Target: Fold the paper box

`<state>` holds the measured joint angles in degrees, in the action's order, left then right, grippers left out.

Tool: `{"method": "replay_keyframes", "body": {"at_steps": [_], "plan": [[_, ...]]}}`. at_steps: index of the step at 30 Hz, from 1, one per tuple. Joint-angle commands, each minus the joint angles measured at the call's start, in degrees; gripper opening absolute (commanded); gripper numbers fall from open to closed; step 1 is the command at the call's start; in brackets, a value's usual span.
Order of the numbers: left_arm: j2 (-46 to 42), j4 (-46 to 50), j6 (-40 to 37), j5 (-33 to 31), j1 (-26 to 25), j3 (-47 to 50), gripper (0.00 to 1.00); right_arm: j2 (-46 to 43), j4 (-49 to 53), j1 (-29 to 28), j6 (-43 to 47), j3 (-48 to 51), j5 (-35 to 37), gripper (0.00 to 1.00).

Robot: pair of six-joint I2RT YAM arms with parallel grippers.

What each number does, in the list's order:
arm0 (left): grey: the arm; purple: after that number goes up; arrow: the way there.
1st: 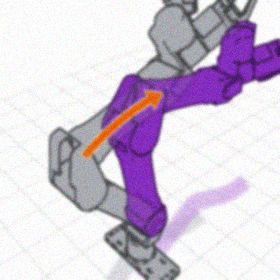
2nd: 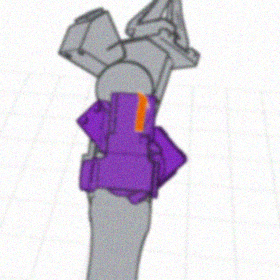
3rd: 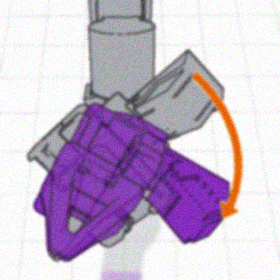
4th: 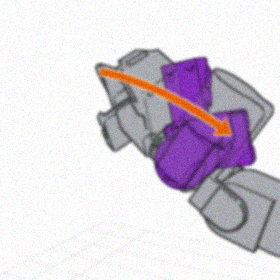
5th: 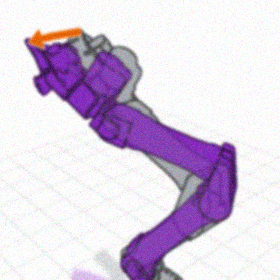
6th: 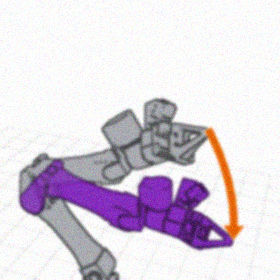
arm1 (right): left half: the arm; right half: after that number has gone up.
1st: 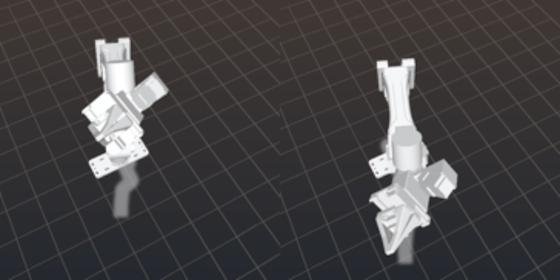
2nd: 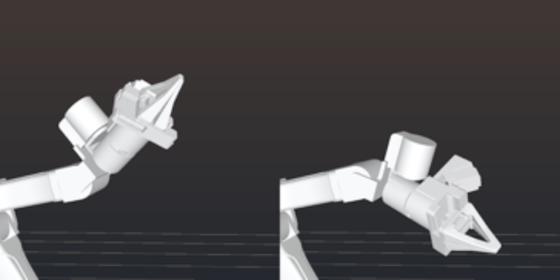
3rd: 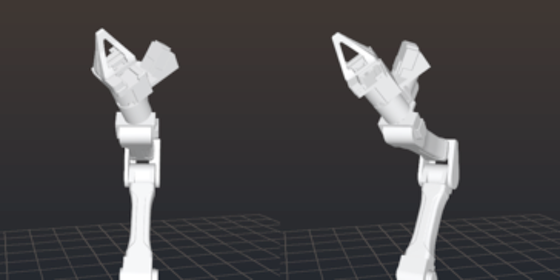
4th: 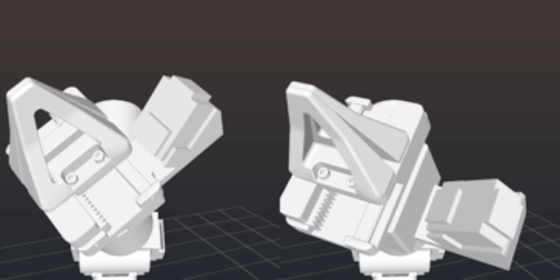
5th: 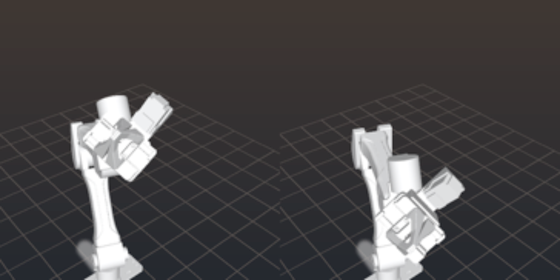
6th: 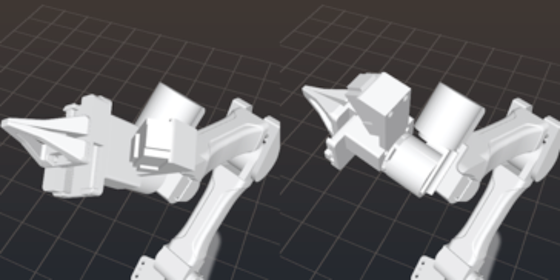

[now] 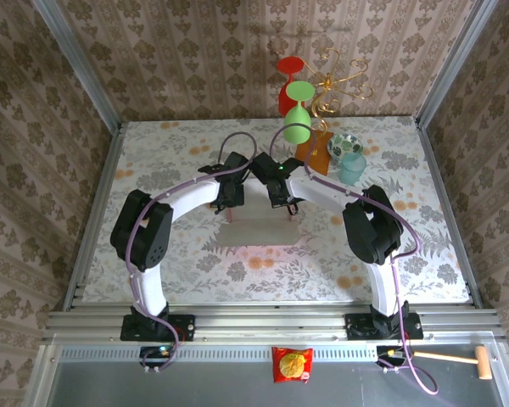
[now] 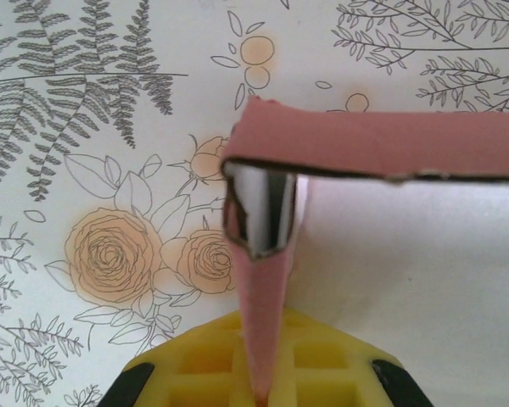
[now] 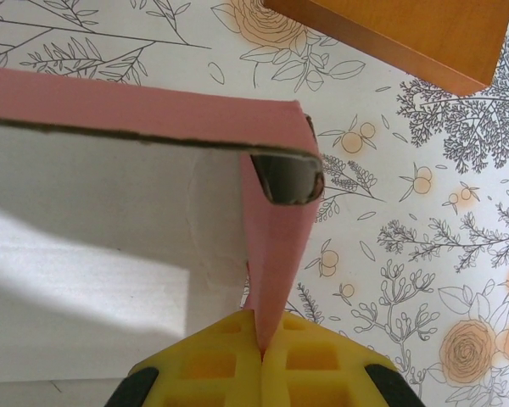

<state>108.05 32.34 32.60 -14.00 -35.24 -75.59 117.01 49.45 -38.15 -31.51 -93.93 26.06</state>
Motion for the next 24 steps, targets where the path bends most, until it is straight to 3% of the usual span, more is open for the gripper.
{"method": "replay_keyframes", "body": {"at_steps": [1, 7, 12, 17, 24], "plan": [[1.7, 6.5, 2.6, -9.7, -0.5, -0.5, 0.0, -0.7, 3.6, -0.3, -1.5, 0.3, 2.1, 0.0], [3.3, 8.0, 4.1, -14.0, -2.0, -1.3, 0.0, -0.5, 4.0, -0.3, -1.6, -0.2, 1.0, 0.0], [0.6, 0.0, 1.1, -6.9, -1.2, 3.2, 0.0, -1.0, 2.1, -0.3, -0.9, 1.2, -0.7, 0.0], [-2.9, -5.1, 0.5, -0.5, 0.0, 6.8, 0.22, -1.1, 1.5, -0.1, -0.4, 1.6, -1.1, 0.0], [-3.3, -5.3, 0.5, 1.8, 0.4, 7.5, 0.29, -1.0, 1.4, -0.1, -0.1, 1.2, -1.3, 0.0]]}}
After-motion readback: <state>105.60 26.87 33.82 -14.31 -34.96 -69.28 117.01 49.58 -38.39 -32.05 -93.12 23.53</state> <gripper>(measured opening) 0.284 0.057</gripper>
